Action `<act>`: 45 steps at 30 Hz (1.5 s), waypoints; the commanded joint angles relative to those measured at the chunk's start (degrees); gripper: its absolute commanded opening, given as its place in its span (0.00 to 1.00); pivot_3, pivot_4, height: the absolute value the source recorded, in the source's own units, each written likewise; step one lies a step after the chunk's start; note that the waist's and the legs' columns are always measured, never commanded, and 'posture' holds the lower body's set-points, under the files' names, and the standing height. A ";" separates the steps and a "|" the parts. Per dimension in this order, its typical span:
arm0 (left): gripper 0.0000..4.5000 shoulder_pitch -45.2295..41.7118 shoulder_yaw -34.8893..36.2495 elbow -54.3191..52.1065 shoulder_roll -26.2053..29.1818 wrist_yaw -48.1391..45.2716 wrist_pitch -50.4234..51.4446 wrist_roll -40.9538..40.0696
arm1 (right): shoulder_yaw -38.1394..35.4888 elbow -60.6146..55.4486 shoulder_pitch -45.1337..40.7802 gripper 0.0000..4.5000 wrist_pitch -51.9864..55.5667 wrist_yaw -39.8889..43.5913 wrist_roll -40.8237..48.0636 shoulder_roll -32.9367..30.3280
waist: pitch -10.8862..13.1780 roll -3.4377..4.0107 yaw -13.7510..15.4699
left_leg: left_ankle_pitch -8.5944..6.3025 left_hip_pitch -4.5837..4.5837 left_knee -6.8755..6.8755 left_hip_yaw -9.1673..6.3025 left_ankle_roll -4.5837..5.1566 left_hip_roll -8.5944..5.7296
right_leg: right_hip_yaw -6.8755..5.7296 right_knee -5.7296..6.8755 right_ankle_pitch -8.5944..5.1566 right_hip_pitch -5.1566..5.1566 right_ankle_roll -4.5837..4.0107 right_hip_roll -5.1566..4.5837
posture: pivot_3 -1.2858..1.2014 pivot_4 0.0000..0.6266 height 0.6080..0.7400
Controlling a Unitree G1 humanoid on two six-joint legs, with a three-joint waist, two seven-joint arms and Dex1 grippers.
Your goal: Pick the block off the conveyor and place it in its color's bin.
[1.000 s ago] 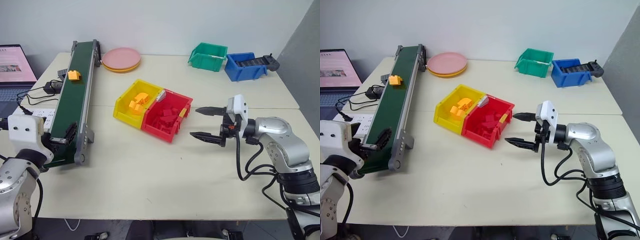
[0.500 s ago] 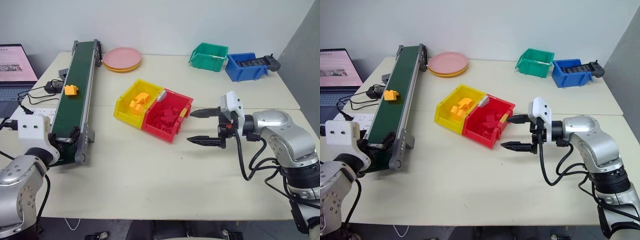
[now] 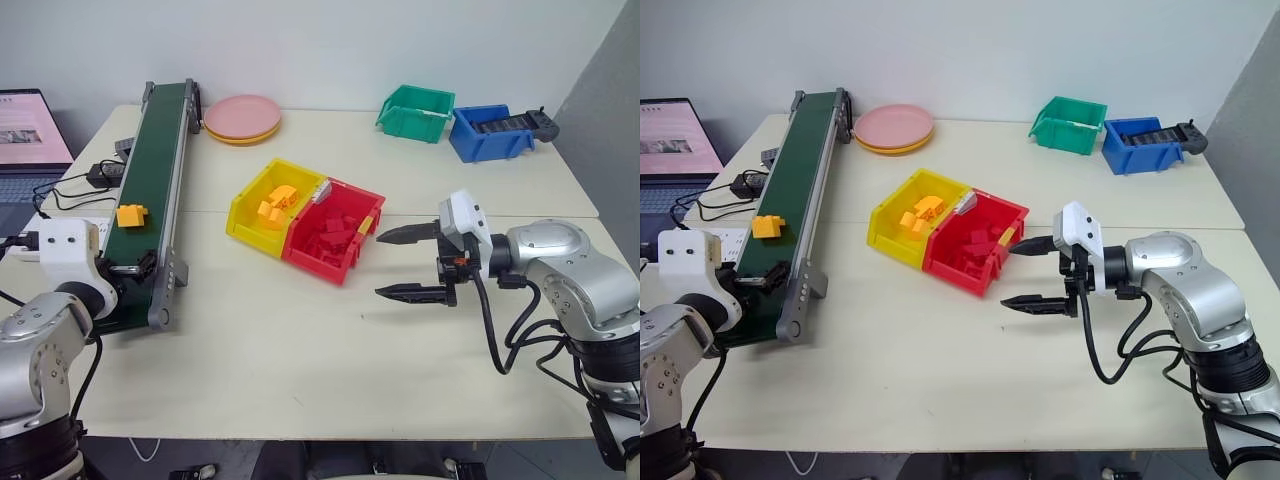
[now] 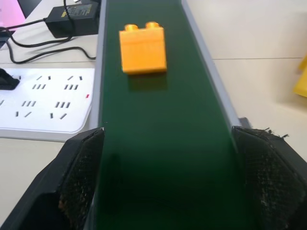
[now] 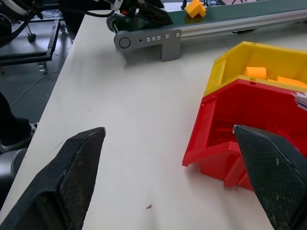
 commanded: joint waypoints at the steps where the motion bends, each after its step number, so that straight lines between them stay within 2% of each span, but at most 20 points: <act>1: 0.98 -0.60 1.04 -0.27 1.00 -0.60 -0.18 -0.08 | -1.29 -2.01 0.18 1.00 -0.57 -0.09 0.70 -0.87 | 0.00 0.00 0.00 | 0.00 -0.01 0.00 -0.01 0.00 0.00 | -0.01 -0.01 0.00 0.00 0.00 -0.01 | 0.52 0.24 1.00; 5: 0.98 -1.16 0.58 1.22 0.92 -0.43 -0.43 0.43 | -1.51 -2.19 0.30 1.00 -0.72 -0.03 0.75 -1.13 | 0.00 0.00 0.01 | 0.00 0.00 0.00 -0.01 0.00 -0.02 | -0.04 0.00 0.00 0.01 0.00 -0.06 | 0.52 0.24 1.00; 6: 0.90 -1.23 0.40 1.59 0.91 -0.51 -0.54 0.54 | -1.53 -2.18 0.25 1.00 -0.77 0.01 0.76 -1.18 | 0.00 0.00 0.01 | 0.00 0.00 0.00 -0.01 0.00 -0.03 | -0.05 0.00 0.00 0.01 0.00 -0.07 | 0.52 0.24 1.00; 8: 0.86 -1.23 0.28 1.77 0.90 -0.68 -0.59 0.60 | -1.55 -2.24 0.24 1.00 -0.79 0.02 0.84 -1.26 | 0.00 0.00 0.01 | 0.00 0.00 -0.01 -0.01 0.00 -0.03 | -0.06 0.00 0.00 0.01 0.00 -0.07 | 0.52 0.24 1.00; 12: 0.69 -0.42 0.29 0.68 0.20 0.06 -0.14 0.97 | -1.56 -2.03 -0.15 1.00 -1.01 0.39 0.97 -1.56 | 0.00 0.00 0.00 | 0.00 0.01 -0.03 -0.01 -0.01 -0.04 | -0.06 -0.01 0.00 0.00 0.00 -0.09 | 0.52 0.24 1.00; 16: 0.49 1.53 0.21 -3.75 -1.08 1.09 1.55 0.42 | -1.61 -1.64 -0.57 1.00 -1.32 0.78 1.06 -1.72 | 0.00 0.00 0.01 | 0.00 0.01 -0.03 0.00 -0.01 -0.04 | -0.05 0.00 0.00 0.00 0.01 -0.10 | 0.52 0.24 1.00; 20: 0.34 4.11 0.84 -9.84 -3.15 3.08 4.11 0.13 | -1.53 -0.80 -1.25 1.00 -1.93 1.13 0.92 -1.51 | 0.00 0.00 0.02 | 0.00 0.02 -0.06 0.00 -0.01 -0.04 | -0.06 0.00 0.00 0.01 0.01 -0.12 | 0.52 0.24 1.00; 23: 0.34 5.20 1.94 -14.42 -4.63 4.91 5.86 0.17 | -1.23 -0.12 -1.88 1.00 -2.50 1.36 0.89 -1.03 | 0.00 0.01 0.07 | 0.00 0.02 -0.06 0.00 -0.01 -0.06 | -0.07 0.00 0.00 0.02 0.01 -0.13 | 0.52 0.24 1.00; 26: 0.34 2.96 1.60 -16.74 -3.13 4.80 5.80 0.22 | -1.16 0.17 -2.29 1.00 -2.82 1.60 1.00 -0.99 | -0.01 -0.02 0.40 | 0.01 0.01 -0.05 -0.05 -0.01 -0.06 | -0.15 0.00 0.00 0.02 0.01 -0.14 | 0.52 0.24 1.00; 30: 0.34 -2.91 -2.32 -18.32 0.07 1.77 6.82 -2.26 | -1.68 0.12 -3.13 1.00 -2.77 2.29 1.35 -1.54 | 0.00 -0.04 0.67 | 0.01 -0.04 -0.05 -0.07 -0.02 -0.07 | -0.17 -0.03 0.01 0.02 0.01 -0.13 | 0.52 0.24 1.00; 34: 0.34 -10.66 -9.14 -15.56 2.84 -2.60 5.74 -3.57 | -3.94 -1.49 -3.23 1.00 -0.89 1.86 3.54 -2.96 | 0.01 -0.04 1.16 | 0.01 -0.03 -0.05 0.01 -0.02 -0.11 | -0.09 -0.07 0.01 0.02 0.01 -0.14 | 0.52 0.24 1.00; 40: 0.34 -24.84 -25.37 0.23 0.29 -7.57 -4.09 2.47 | -8.96 -5.26 -1.63 1.00 1.87 -3.85 5.69 -3.58 | 0.02 -0.05 1.50 | 0.02 -0.06 -0.07 -0.02 -0.03 -0.09 | -0.14 -0.07 0.01 0.01 0.01 -0.12 | 0.52 0.24 1.00; 45: 0.34 -34.15 -33.19 17.42 -4.30 -12.04 -14.29 7.68 | -11.64 -9.64 -1.15 1.00 6.34 -9.92 8.25 -3.52 | 0.02 -0.06 1.52 | 0.02 -0.09 -0.02 0.03 -0.03 -0.14 | -0.09 -0.08 0.01 0.01 0.02 -0.13 | 0.52 0.24 1.00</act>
